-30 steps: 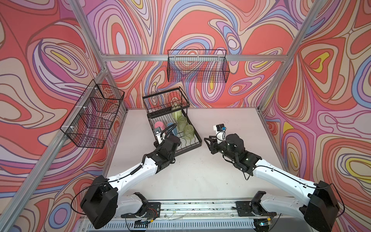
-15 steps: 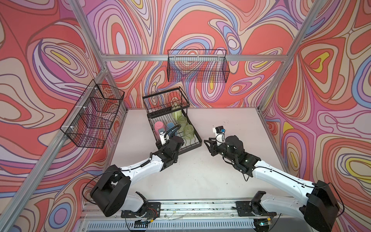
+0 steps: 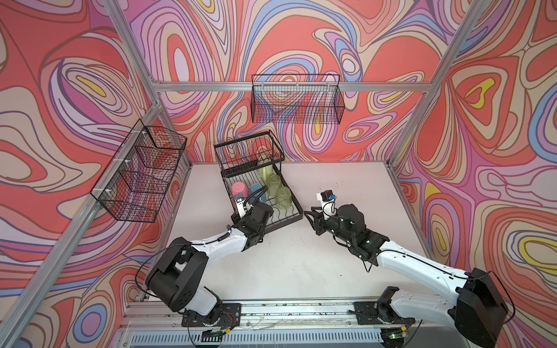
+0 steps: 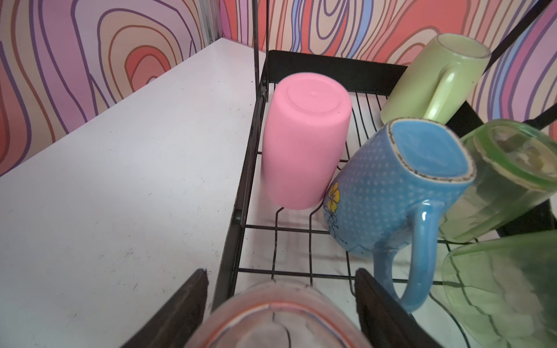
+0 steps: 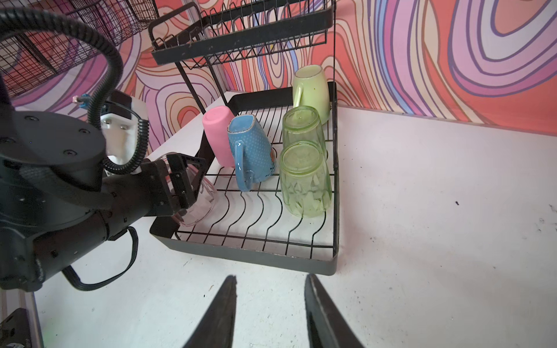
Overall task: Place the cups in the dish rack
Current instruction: 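Lower the pink glass upside down into the rack with the left gripper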
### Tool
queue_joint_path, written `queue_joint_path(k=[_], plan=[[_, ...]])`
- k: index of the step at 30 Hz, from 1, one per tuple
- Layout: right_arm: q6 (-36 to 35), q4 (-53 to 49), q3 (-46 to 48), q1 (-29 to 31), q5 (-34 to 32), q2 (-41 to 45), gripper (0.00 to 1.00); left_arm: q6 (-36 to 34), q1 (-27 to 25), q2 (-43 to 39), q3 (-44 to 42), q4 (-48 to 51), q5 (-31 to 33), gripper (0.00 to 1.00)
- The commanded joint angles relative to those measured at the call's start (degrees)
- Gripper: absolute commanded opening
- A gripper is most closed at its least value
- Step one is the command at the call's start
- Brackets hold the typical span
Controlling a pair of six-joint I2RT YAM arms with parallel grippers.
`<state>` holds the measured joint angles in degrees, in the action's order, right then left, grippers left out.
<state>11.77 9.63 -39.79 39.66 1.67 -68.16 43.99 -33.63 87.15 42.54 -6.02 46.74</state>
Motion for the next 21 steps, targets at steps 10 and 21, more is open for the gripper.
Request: queue_joint_path(k=[10,21], plan=[[-2.79,3.68,1.07,-0.81,2.10,-2.65,0.39,3.82,1.28,6.05,3.62,3.36,-3.50,0.54],[-3.16,4.21,2.17,-1.68,2.46,-1.74,0.41,4.80,1.28,8.64,6.06,5.27,-3.74,0.59]])
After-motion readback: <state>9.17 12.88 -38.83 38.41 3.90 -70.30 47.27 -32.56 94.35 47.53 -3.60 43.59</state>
